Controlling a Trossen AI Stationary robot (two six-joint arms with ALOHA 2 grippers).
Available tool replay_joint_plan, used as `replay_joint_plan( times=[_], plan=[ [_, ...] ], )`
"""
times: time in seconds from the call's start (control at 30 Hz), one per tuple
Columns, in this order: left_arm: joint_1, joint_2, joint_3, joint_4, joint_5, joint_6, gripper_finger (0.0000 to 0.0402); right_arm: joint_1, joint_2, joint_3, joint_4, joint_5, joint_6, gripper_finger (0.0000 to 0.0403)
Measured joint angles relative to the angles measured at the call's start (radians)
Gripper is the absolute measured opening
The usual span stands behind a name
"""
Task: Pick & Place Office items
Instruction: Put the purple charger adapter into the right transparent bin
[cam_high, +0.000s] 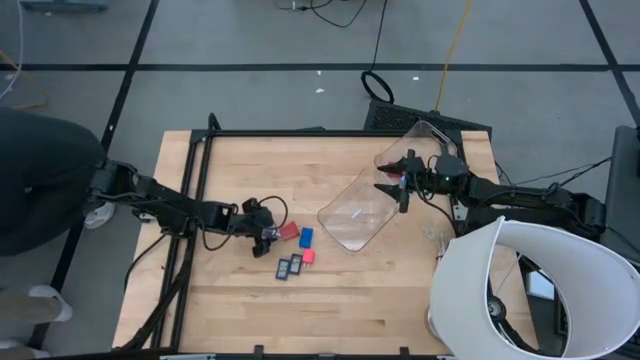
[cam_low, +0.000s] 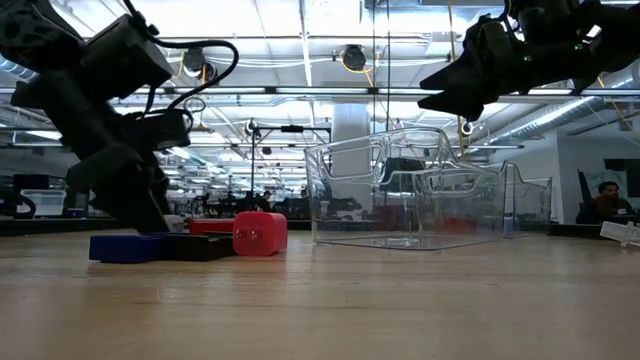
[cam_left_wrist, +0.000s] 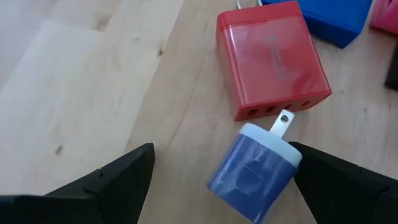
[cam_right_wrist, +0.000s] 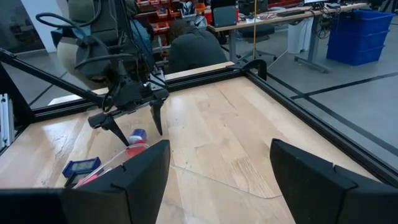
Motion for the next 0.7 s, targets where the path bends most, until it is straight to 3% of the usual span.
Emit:
replay_joint_plan(
  times=[0.17,0.53,0.7],
  plan=[
    [-0.013,0.000,-0.001,0.006,0.074,-0.084,0.0365,0.000,0.000,0.000,0.000,0.000,0.004,0.0265],
    [-0.035,0.000,-0.001,-0.002,0.049,0.042,0.0364,0.000,0.000,0.000,0.000,0.000,0.004,0.0265],
    [-0.035,0.000,-0.002,-0.002,0.058,0.081,0.0327,0.000,0.000,0.000,0.000,0.000,0.004,0.0265]
  ],
)
